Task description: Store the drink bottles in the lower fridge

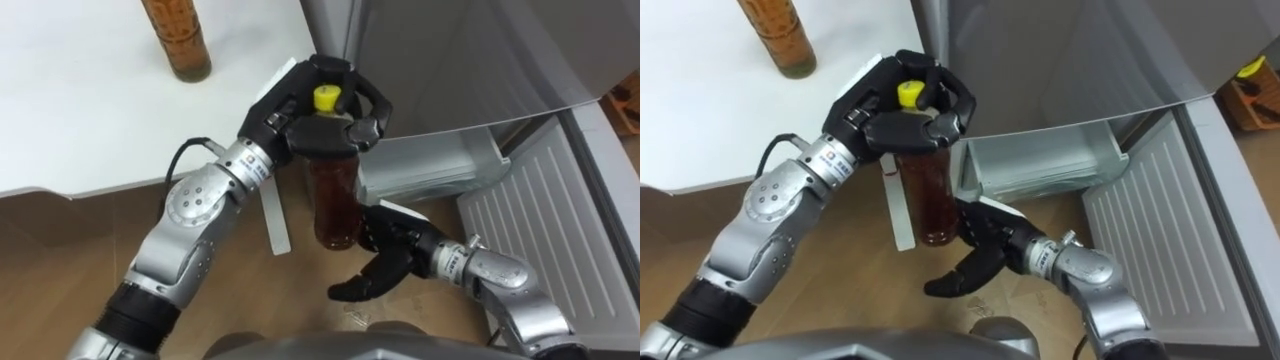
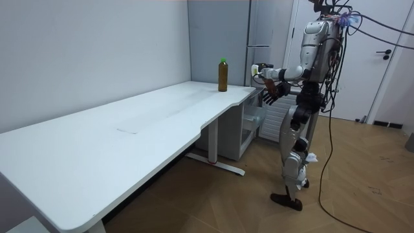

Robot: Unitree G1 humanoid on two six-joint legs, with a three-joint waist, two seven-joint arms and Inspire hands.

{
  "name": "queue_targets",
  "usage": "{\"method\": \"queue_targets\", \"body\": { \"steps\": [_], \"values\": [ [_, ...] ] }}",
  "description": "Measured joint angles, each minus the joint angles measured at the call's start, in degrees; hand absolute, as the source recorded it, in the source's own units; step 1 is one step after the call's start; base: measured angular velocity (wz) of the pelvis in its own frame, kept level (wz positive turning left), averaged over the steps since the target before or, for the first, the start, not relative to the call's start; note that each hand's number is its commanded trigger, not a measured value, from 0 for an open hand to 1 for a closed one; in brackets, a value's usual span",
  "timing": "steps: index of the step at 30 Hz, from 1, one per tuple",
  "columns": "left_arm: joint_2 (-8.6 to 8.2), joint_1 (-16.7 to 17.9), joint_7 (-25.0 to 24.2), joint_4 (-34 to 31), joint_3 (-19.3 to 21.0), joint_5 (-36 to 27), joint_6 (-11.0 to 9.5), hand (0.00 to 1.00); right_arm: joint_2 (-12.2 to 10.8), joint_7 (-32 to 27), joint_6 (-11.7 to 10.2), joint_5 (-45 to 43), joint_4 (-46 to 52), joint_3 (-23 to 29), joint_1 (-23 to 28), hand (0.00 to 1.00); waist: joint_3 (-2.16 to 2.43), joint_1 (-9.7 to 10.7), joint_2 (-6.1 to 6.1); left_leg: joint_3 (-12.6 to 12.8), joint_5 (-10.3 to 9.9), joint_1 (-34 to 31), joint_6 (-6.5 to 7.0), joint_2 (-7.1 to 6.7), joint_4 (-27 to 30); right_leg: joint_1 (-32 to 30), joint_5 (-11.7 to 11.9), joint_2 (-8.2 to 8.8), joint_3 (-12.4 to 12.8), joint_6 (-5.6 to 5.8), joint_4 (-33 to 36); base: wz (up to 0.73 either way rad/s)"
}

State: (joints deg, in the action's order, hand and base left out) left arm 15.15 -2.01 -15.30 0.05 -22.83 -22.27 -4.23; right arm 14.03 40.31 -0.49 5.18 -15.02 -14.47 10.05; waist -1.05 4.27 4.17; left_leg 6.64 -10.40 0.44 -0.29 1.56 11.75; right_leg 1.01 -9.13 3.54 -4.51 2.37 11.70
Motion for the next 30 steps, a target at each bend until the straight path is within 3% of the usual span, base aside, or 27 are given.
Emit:
{"method": "queue_targets", "body": {
  "steps": [9, 19, 20, 21, 25, 27, 30],
  "values": [
    [1.35, 0.34, -0.59, 0.01, -0.04, 0.03, 0.00, 1.00, 0.70, 2.20, -0.01, 6.45, 2.89, 0.00, -0.01, 0.00, -0.45, 0.00, -0.75, 0.05, -0.06, 0.21, -0.04, 0.00, -0.37, -0.01, 0.00, -0.02, 0.07, 0.00, -0.13, 0.00],
    [1.60, 1.69, -0.60, 0.01, -4.27, -0.03, -0.02, 1.00, 1.19, 2.24, -0.16, 13.19, 3.02, -1.51, 0.01, 0.00, -0.41, -0.19, -0.85, 0.11, -0.06, 0.14, -0.04, 0.01, -0.38, -0.14, 0.00, -0.02, -0.15, 0.00, -0.06, 0.00],
    [1.60, 1.87, -0.60, 0.01, -4.37, -0.03, -0.08, 1.00, 1.39, 2.23, -0.16, 13.64, 3.01, -1.77, 0.01, 0.10, -0.40, -0.20, -0.85, 0.22, -0.06, 0.15, -0.04, 0.04, -0.35, -0.17, 0.00, -0.02, -0.12, 0.00, -0.04, -0.04],
    [1.60, 2.02, -0.60, 0.01, -4.37, -0.02, -0.20, 1.00, 1.47, 2.22, -0.16, 13.93, 3.01, -1.87, 0.01, 0.34, -0.38, -0.19, -0.88, 0.27, -0.06, 0.15, -0.04, 0.04, -0.33, -0.18, 0.00, -0.03, -0.06, 0.00, -0.02, -0.03],
    [1.54, 2.12, -0.60, 0.01, -4.53, -0.02, -1.13, 1.00, 1.72, 1.82, -0.15, 16.37, 3.01, -2.41, 0.01, 0.69, -0.32, -0.23, -0.89, 0.38, -0.06, 0.18, -0.04, 0.05, -0.31, -0.24, 0.00, -0.05, 0.12, 0.00, 0.07, 0.00],
    [1.50, 2.11, -0.60, 0.01, -4.87, -0.07, -1.16, 1.00, 1.78, 1.07, -0.12, 17.86, 3.01, -3.07, 0.01, 1.00, -0.25, -0.24, -0.89, 0.44, -0.06, 0.17, -0.04, 0.05, -0.30, -0.25, 0.00, -0.05, 0.13, 0.00, 0.09, 0.00],
    [1.47, 2.11, -0.65, 0.01, -5.74, -0.27, -1.39, 1.00, 2.40, -0.32, 0.27, 20.16, 3.01, -4.02, 0.01, 1.00, -0.15, -0.62, -0.80, 0.54, -0.06, 0.05, -0.04, 0.07, -0.24, -0.43, 0.00, -0.05, 0.12, 0.00, 0.16, 0.00]
  ]
}}
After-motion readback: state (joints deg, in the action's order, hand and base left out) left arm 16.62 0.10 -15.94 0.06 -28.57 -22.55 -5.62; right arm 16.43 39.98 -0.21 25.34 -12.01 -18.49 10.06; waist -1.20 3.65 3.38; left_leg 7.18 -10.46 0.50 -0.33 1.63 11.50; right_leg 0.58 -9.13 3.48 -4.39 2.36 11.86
